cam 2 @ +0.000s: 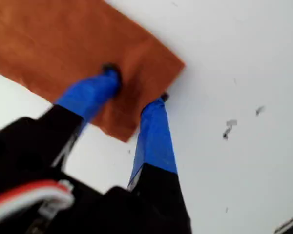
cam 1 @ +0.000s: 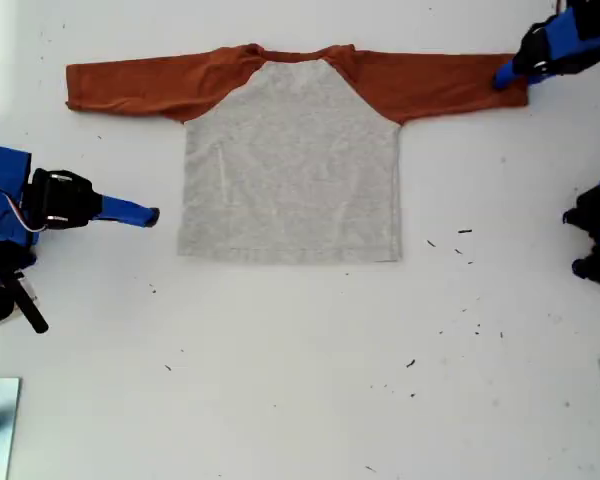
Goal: Fold t shirt
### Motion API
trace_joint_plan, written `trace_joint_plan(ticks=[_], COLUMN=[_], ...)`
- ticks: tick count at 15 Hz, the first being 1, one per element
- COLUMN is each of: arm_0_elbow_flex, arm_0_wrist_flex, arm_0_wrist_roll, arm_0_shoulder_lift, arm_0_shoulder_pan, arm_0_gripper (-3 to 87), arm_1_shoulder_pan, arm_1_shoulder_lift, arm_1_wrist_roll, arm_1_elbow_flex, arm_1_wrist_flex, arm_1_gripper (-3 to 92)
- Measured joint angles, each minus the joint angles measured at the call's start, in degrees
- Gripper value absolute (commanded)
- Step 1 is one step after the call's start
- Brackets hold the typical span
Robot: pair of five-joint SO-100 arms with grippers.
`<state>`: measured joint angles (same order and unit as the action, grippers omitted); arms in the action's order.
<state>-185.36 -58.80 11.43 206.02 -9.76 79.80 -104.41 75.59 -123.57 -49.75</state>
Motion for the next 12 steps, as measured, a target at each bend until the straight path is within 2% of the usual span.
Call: trace_joint_plan(ticks=[2,5,6,8,10,11,12], arm_0_elbow_flex=[0.00,0.00,0.00,0.00,0.00,0.00,0.00], arm_0_wrist_flex=[0.00,0.00,0.00,0.00,0.00,0.00,0.00], arm_0_wrist_roll=[0.00,0.09,0.09,0.09,0.09,0.09,0.09], arm_0_shoulder_lift=[0.00,0.00,0.00,0.00,0.00,0.00,0.00], arm_0_shoulder_pan=[0.00,0.00,0.00,0.00,0.00,0.00,0.00], arm_0_gripper=[4.0,3.7,3.7,3.8,3.9,4.0,4.2], arm_1_shoulder_pan=[-0.70,-2.02,-6.15,-20.04,-38.14,-46.58,-53.96], arm_1_shoulder_lift=[-3.52,-9.32,-11.69,-14.50,-12.04,-8.61,-4.39], arm_1_wrist_roll=[0.70,0.97,0.18,-6.59,-14.94,-18.98,-21.88], arm_1_elbow_flex=[0.35,3.08,6.94,17.67,30.23,33.84,36.74], arm_1_wrist_flex=[-0.44,-8.61,-12.66,-19.69,-19.95,-18.54,-16.17], arm_1_gripper=[3.4,3.4,3.4,3.4,5.9,21.6,21.3])
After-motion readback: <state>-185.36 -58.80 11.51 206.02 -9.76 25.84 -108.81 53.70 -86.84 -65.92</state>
